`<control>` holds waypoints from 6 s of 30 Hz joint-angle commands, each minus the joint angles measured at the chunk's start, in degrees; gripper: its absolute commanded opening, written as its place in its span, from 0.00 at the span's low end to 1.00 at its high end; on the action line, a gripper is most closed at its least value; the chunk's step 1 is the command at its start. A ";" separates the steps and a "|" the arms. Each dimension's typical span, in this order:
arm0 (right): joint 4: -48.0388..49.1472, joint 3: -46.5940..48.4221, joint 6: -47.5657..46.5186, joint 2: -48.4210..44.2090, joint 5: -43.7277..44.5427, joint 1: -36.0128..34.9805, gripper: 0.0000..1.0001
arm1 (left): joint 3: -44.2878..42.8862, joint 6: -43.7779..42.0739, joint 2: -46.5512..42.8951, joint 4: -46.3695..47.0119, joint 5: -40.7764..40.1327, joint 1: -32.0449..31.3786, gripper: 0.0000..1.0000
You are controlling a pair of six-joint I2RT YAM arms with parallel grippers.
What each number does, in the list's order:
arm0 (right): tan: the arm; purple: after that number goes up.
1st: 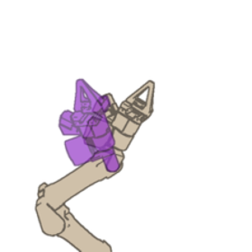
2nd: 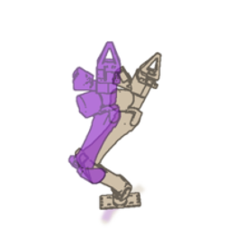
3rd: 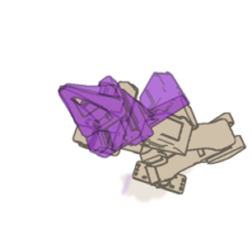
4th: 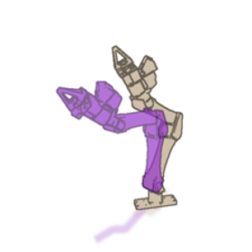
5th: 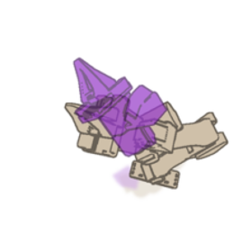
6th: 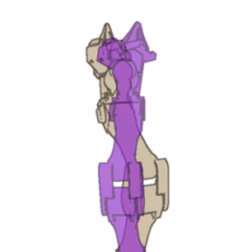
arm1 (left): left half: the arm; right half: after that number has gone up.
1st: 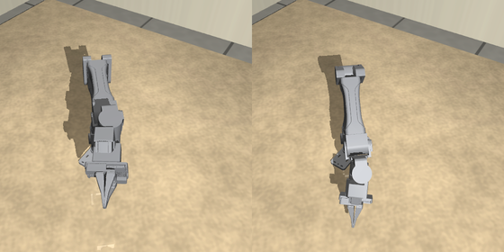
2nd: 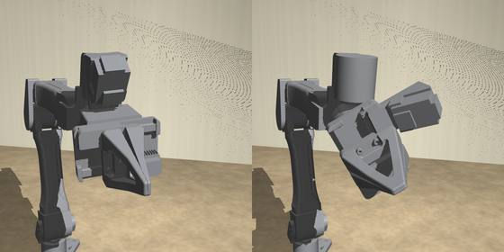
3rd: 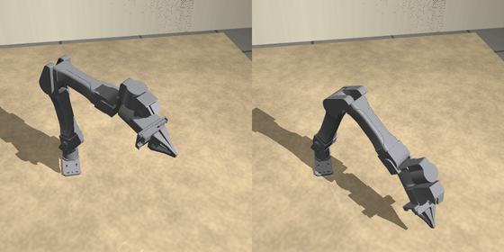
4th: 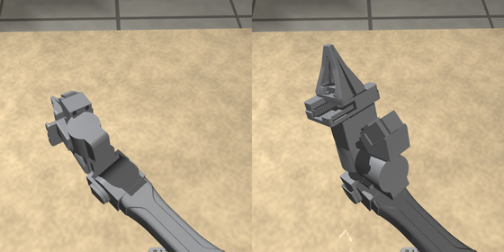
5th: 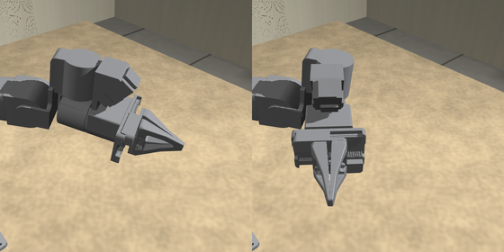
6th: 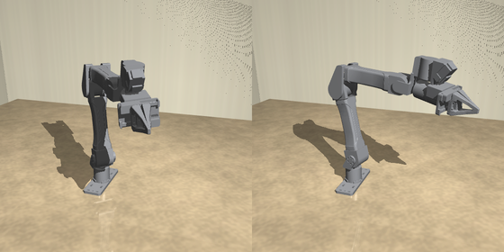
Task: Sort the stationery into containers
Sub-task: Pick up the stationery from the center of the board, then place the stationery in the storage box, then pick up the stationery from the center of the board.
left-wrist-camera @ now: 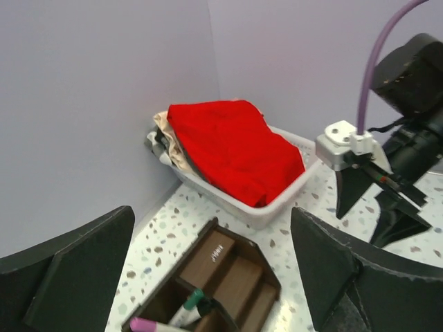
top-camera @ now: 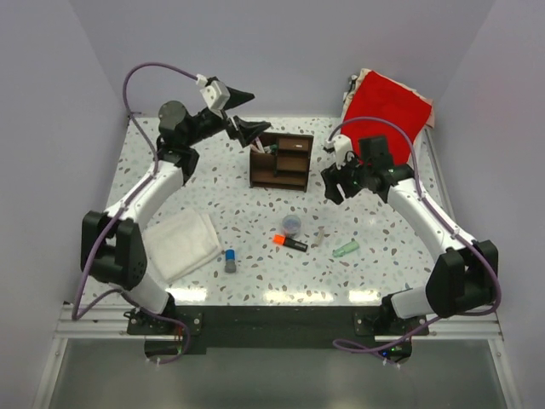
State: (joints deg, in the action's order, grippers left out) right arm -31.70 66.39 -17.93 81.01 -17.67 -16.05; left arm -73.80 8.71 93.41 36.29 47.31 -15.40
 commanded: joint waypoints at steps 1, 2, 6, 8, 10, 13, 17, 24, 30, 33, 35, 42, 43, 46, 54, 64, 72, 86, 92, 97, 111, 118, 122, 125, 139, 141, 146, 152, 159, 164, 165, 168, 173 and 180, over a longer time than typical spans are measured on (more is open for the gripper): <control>-9.41 -1.26 -10.49 -2.26 -4.29 0.15 0.70 | 7.52 -4.31 -10.58 -22.62 -5.89 0.46 1.00; -11.69 -1.35 -13.85 -2.26 -5.95 0.06 0.70 | 8.49 -4.40 -11.92 -25.63 -7.13 0.46 1.00; -22.68 -2.22 -28.19 -2.70 -5.62 0.14 0.68 | 9.81 -10.45 -15.53 -44.52 -14.68 0.54 1.00; -22.79 -4.24 -33.29 -4.19 -5.62 0.14 0.68 | 13.40 -13.09 -18.60 -45.17 -20.22 0.63 1.00; -21.21 -6.17 -35.49 -6.12 -7.20 -0.46 0.68 | 14.47 -13.63 -20.10 -46.57 -24.69 0.63 1.00; -18.66 -6.01 -34.89 -5.61 -6.59 -3.62 0.66 | 14.39 -13.81 -20.28 -49.47 -26.04 0.63 1.00; -13.40 -4.08 -29.10 -2.72 -5.53 -7.93 0.65 | 15.26 -15.30 -20.45 -51.94 -25.07 0.63 1.00; -2.85 0.49 -18.02 4.58 -3.86 -13.12 0.84 | 17.46 -13.90 -21.25 -50.27 -24.99 1.60 1.00; -4.59 5.15 -18.36 11.43 -7.46 -13.39 0.87 | 17.64 -13.98 -21.60 -50.27 -23.84 3.36 1.00; -4.95 6.56 -19.15 13.37 -9.22 -14.09 0.91 | 18.34 -13.55 -22.30 -50.62 -23.41 4.76 1.00; -4.95 7.52 -19.59 15.05 -9.66 -14.97 0.99 | 18.95 -13.20 -22.74 -50.62 -23.05 5.72 1.00; -4.68 8.93 -22.40 18.39 -10.98 -17.08 0.99 | 20.10 -12.14 -22.92 -50.18 -21.74 8.10 1.00; -4.60 8.93 -22.50 18.74 -10.63 -17.25 0.99 | 20.10 -12.05 -22.92 -50.27 -21.73 8.28 1.00; -4.68 8.84 -23.81 19.36 -10.28 -17.87 0.99 | 19.92 -12.05 -22.65 -49.92 -21.47 8.80 1.00; -4.60 8.67 -24.25 21.64 -9.40 -18.22 0.99 | 19.75 -11.96 -21.60 -49.57 -21.12 9.51 1.00; -2.92 8.76 -23.55 23.22 -8.61 -18.31 0.98 | 19.57 -11.35 -20.28 -48.86 -19.98 9.69 1.00; -4.16 8.41 -24.08 23.58 -9.22 -18.22 0.79 | 19.66 -11.26 -20.10 -48.69 -19.80 9.86 1.00; -9.77 20.15 -19.95 16.55 -7.03 -17.87 0.53 | 20.27 -10.03 -20.37 -45.61 -18.13 10.12 1.00; -13.47 32.11 -10.92 20.32 -3.96 -14.98 0.54 | 20.01 -9.15 -19.84 -43.50 -16.90 10.12 1.00; -11.37 35.12 -9.22 21.55 2.89 -14.18 0.56 | 19.57 -9.15 -19.67 -42.97 -16.46 10.12 1.00; -8.64 40.66 -10.81 28.14 9.50 -12.16 0.57 | 20.19 -9.15 -20.02 -43.06 -16.46 10.12 1.00; -7.67 43.29 -10.54 31.30 9.85 -11.02 0.57 | 19.75 -9.15 -19.40 -43.24 -16.46 10.12 1.00; -7.67 45.05 -10.19 33.33 9.94 -10.58 0.58 | 19.22 -9.15 -18.52 -43.06 -16.11 10.12 1.00; -7.94 46.11 -10.02 34.65 9.94 -10.23 0.58 | 19.04 -9.15 -18.08 -43.15 -16.20 10.12 1.00; -7.67 45.67 -9.49 36.85 11.17 -9.26 0.60 | 18.96 -9.15 -16.94 -42.80 -15.85 10.30 1.00; -7.50 45.50 -9.40 36.94 11.34 -9.08 0.61 | 19.04 -9.15 -16.77 -42.53 -15.58 10.30 1.00; -7.14 44.88 -8.87 36.94 12.31 -9.17 0.63 | 19.04 -9.15 -16.50 -42.27 -15.40 10.30 1.00; -5.21 43.74 -7.03 36.67 15.99 -9.08 0.87 | 19.22 -9.15 -16.50 -42.18 -15.23 10.39 1.00; -3.81 43.47 -6.24 35.27 16.00 -9.17 0.99 | 19.13 -9.15 -16.50 -42.01 -15.23 10.39 1.00; -3.28 43.03 -5.88 32.90 15.39 -9.08 0.99 | 19.04 -9.15 -16.68 -41.92 -15.32 10.39 1.00; -3.02 42.95 -5.88 32.46 15.47 -9.08 0.99 | 18.96 -9.15 -16.59 -41.74 -15.32 10.39 1.00; -3.19 41.72 -6.41 31.75 15.21 -9.26 0.99 | 19.13 -9.15 -16.59 -41.30 -15.05 10.39 1.00; -3.45 39.78 -7.11 30.35 14.51 -9.26 0.99 | 18.87 -7.74 -17.12 -41.48 -14.88 10.39 1.00; -3.45 37.85 -7.20 29.38 13.72 -9.26 0.99 | 19.92 -7.92 -18.43 -41.74 -14.97 10.39 1.00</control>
State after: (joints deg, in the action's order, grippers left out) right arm -36.71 104.81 -24.67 114.43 -3.92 -25.47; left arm -53.71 0.25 77.01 -7.60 31.31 -5.63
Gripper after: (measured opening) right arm 0.987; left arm 0.997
